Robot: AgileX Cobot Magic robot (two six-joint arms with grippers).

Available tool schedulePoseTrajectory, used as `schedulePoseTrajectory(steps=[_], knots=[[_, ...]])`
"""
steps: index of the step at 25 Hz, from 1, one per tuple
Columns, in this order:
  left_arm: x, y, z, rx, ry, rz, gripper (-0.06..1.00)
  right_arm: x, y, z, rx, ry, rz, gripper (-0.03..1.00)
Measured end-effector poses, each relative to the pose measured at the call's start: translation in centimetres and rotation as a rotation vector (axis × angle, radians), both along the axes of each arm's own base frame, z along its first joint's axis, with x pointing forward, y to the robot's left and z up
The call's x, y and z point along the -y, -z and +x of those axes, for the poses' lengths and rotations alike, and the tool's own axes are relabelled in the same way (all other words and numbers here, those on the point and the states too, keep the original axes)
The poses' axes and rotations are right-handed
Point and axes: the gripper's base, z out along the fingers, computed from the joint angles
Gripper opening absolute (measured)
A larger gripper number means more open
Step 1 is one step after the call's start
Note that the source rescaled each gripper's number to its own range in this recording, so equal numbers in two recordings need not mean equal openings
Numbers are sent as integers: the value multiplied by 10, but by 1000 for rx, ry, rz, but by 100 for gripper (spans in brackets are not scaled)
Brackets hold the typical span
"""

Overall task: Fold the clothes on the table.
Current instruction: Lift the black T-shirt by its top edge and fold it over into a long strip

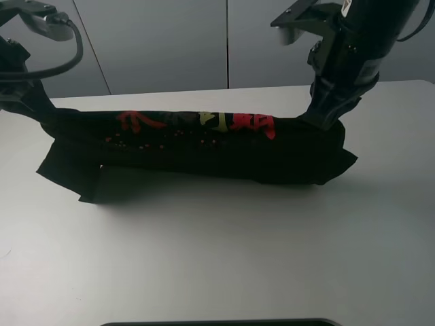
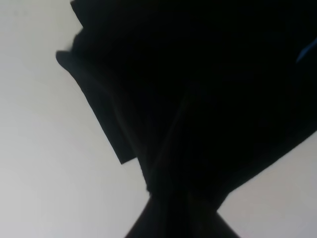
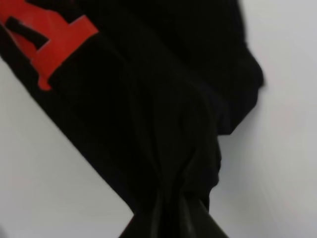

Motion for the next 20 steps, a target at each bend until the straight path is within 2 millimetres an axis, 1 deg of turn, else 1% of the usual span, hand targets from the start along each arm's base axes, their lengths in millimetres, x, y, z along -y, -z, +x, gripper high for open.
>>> schedulePoseTrajectory(steps=[4, 6, 8, 11, 13, 15, 20], knots=[[-4, 21, -14, -70, -29, 12, 0, -1, 26, -21, -110, -18, -27, 0], [-5, 33, -20, -94, -39, 16, 0, 0, 34, -29, -148, -21, -34, 0], [-6, 42, -24, -107, -49, 13, 0, 1, 41, -33, -171, -21, -45, 0], [-6, 44, -23, -88, -64, 0, 0, 2, 43, -35, -174, -22, -47, 0], [-5, 44, -19, -55, -89, -13, 0, 1, 43, -31, -136, -25, -40, 0], [-4, 43, -15, -12, -115, -28, 0, 2, 43, -25, -58, -22, -47, 0], [-3, 39, -3, 115, -177, -73, 0, 4, 39, -1, 217, 31, -70, 0]])
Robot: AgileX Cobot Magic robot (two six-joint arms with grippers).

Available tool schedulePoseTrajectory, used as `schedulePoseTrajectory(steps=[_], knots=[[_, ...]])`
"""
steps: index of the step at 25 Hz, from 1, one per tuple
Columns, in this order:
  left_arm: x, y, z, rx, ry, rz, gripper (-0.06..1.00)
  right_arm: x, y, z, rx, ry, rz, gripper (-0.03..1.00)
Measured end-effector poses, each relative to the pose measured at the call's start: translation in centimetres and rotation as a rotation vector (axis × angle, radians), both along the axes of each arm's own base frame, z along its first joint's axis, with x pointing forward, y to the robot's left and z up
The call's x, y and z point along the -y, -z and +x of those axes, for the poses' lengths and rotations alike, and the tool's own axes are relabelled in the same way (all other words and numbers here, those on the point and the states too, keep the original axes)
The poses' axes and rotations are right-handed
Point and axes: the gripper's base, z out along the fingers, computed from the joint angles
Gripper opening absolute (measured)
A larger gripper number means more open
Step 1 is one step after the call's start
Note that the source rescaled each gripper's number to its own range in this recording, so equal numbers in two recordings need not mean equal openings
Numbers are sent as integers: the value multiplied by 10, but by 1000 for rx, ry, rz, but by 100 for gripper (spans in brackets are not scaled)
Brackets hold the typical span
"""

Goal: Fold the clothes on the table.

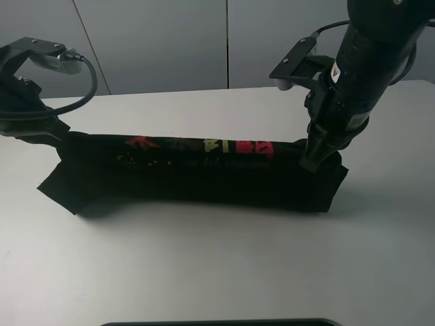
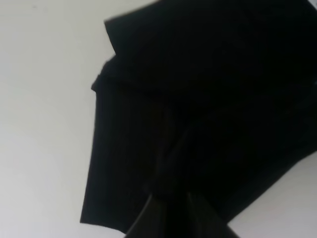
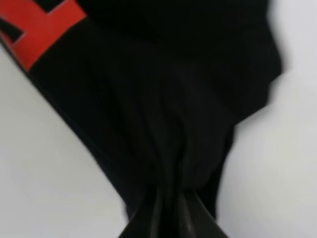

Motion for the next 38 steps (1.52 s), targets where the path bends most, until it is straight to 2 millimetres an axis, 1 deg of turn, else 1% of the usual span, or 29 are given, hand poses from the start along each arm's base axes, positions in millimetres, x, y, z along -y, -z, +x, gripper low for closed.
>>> schedulePoseTrajectory(steps=[2, 4, 7, 10, 12, 13, 14, 15, 16, 17, 19, 20, 21, 24, 29, 33, 38], knots=[[0, -2, 5, 51, -20, -13, 0, 1, -2, 9, 86, 27, 20, 0], [1, 0, 9, 72, -35, -19, 0, 4, 0, 18, 124, 58, 49, 0], [3, 13, 19, 69, -51, -14, 0, 11, 16, 30, 109, 128, 58, 0], [6, 35, 32, 68, -67, -3, 3, 15, 37, 43, 94, 188, 71, 0], [6, 48, 39, 69, -70, 14, 9, 19, 49, 49, 88, 217, 62, 0], [5, 53, 43, 78, -77, 20, 16, 21, 55, 52, 80, 232, 55, 1], [5, 58, 45, 72, -79, 24, 21, 20, 59, 53, 81, 236, 63, 4], [5, 63, 47, 65, -82, 27, 29, 19, 62, 55, 85, 235, 74, 12], [5, 66, 48, 60, -87, 27, 39, 17, 64, 57, 94, 239, 93, 25], [5, 69, 49, 55, -101, 24, 52, 16, 63, 57, 103, 245, 109, 40], [6, 70, 49, 51, -140, 8, 81, 14, 63, 59, 119, 276, 140, 83], [6, 70, 50, 49, -158, 0, 92, 14, 63, 59, 125, 297, 150, 91], [6, 69, 50, 50, -167, -4, 96, 14, 62, 60, 130, 318, 159, 96], [6, 69, 50, 48, -183, -11, 99, 14, 61, 60, 140, 362, 178, 100], [6, 69, 50, 40, -200, -27, 99, 14, 60, 60, 146, 428, 197, 100], [8, 70, 48, 3, -218, -45, 99, 21, 60, 56, 107, 518, 167, 100], [16, 66, 62, -57, -236, -83, 99, 32, 62, 55, 23, 649, 205, 100]])
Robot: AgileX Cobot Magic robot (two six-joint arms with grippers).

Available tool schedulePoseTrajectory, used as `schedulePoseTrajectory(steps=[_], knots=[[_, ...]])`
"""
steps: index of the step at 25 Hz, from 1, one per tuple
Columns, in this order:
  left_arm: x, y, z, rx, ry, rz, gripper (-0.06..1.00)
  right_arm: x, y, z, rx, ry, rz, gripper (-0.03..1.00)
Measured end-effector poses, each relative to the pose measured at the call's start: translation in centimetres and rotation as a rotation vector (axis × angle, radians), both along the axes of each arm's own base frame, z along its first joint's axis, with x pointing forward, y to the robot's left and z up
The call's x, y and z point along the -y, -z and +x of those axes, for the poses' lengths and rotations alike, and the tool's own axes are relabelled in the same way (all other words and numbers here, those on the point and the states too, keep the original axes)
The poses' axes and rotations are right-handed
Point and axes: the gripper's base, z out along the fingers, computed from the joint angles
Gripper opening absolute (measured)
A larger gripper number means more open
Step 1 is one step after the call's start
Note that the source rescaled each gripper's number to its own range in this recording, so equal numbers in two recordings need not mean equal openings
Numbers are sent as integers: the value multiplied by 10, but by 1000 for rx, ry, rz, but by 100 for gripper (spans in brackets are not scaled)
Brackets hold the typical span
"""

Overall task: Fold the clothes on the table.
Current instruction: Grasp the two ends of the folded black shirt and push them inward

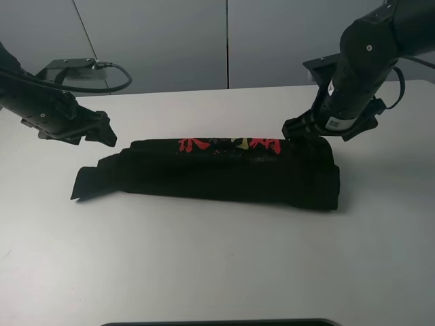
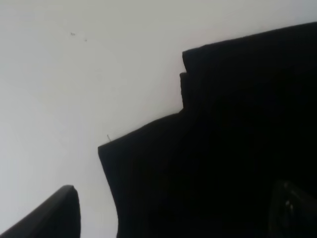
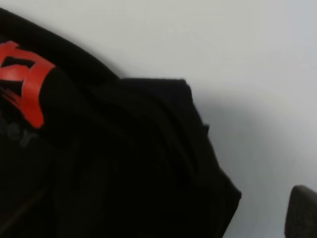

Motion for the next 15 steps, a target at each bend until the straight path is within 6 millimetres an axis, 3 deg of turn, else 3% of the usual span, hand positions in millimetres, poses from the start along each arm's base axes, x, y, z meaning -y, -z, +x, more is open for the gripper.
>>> schedulePoseTrajectory(steps=[10, 15], knots=[[5, 8, 9, -50, 26, 2, 99, 18, 1, 5, -35, 97, 72, 100], [5, 8, 9, -51, 30, 3, 99, 18, 22, 6, -99, 98, 46, 100]])
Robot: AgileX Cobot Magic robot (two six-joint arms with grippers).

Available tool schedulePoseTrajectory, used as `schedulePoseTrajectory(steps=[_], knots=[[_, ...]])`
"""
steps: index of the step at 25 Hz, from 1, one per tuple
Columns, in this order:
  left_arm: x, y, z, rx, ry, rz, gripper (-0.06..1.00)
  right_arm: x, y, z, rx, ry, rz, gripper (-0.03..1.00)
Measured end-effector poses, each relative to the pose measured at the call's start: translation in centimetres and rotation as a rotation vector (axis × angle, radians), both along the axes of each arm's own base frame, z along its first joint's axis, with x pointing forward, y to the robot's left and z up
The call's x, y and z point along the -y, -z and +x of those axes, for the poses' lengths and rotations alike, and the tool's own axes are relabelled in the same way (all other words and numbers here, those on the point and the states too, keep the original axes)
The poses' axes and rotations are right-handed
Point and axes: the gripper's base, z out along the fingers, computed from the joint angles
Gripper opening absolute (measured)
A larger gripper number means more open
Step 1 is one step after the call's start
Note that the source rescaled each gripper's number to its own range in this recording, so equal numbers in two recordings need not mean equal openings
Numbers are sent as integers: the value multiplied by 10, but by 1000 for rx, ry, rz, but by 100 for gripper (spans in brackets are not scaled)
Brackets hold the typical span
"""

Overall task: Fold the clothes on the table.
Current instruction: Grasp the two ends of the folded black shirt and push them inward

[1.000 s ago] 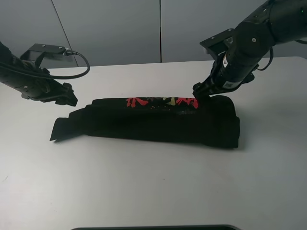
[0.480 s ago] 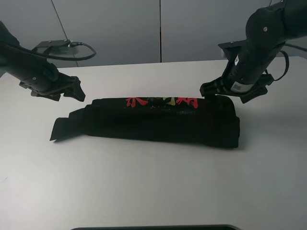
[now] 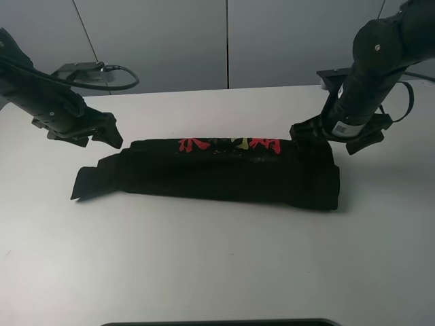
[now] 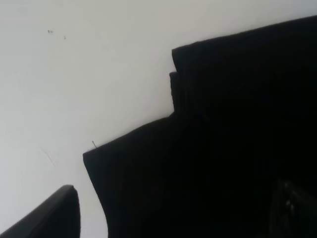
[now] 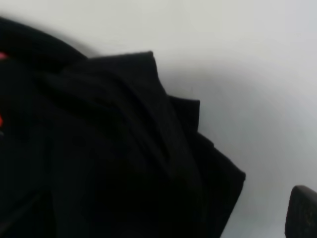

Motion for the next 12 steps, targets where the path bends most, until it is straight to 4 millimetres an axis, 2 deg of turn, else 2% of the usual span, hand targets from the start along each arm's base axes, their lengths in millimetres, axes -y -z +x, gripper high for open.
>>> schedulePoseTrajectory(steps=[3, 12], knots=[[0, 0, 0, -4, 2, -1, 99, 0, 15, 0, -42, 1, -12, 100], [0, 0, -1, -2, 15, 4, 99, -5, 40, 1, -104, 45, 25, 100]])
